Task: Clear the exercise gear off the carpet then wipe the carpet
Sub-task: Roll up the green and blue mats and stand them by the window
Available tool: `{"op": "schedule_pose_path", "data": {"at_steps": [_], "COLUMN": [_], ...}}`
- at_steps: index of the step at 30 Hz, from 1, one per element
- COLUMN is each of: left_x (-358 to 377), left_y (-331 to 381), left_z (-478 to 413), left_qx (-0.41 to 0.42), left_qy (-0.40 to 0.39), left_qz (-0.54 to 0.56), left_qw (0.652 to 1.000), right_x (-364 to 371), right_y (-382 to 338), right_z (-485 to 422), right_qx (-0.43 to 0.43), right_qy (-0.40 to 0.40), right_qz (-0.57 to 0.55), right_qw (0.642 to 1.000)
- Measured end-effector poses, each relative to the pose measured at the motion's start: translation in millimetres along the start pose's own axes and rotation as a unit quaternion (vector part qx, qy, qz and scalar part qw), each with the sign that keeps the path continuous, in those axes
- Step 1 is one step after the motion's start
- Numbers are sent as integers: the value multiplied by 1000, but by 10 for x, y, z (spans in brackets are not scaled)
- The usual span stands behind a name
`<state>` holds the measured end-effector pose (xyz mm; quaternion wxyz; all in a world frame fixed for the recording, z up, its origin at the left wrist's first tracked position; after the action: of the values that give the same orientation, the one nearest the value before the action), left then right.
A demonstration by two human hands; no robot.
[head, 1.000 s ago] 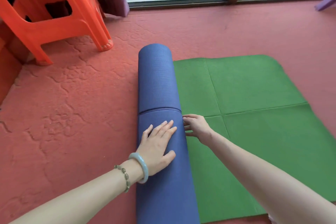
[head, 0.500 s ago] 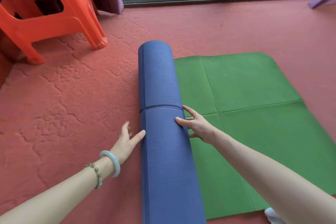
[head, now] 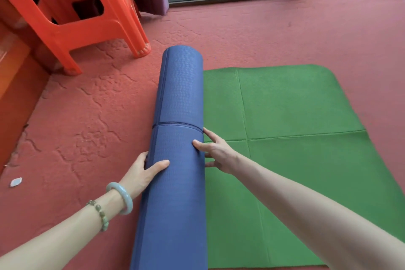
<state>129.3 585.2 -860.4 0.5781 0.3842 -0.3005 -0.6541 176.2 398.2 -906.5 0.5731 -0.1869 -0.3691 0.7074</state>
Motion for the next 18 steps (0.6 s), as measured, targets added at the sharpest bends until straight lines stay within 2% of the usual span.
{"op": "schedule_pose_path", "data": {"at_steps": [6, 11, 14, 18], "left_x": [-622, -473, -74, 584], "left_y": [-81, -55, 93, 272], "left_z": [181, 204, 241, 266], "left_qx": [-3, 3, 57, 113], "left_qy": [71, 102, 63, -22], "left_qz": [-1, -68, -107, -198], "left_qw": [997, 992, 991, 973], "right_x": [723, 395, 83, -289], "right_y": [89, -63, -184, -7], "right_z": [-209, -172, -142, -25], "right_qx": [25, 2, -12, 48], "right_qy": [-59, -6, 46, 57], "right_qz": [8, 130, 170, 90], "right_qw": [998, 991, 984, 993]}}
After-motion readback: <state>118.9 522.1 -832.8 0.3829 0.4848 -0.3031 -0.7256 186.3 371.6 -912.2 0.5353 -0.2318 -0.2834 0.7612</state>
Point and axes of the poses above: each hand's wrist, its own z-axis away from the middle knuckle, its own x-axis out of the palm, y = z × x, the point moved 9 cm from there along -z, towards the middle knuckle, and after that the axes turned 10 degrees about z, right-handed, at the moved point
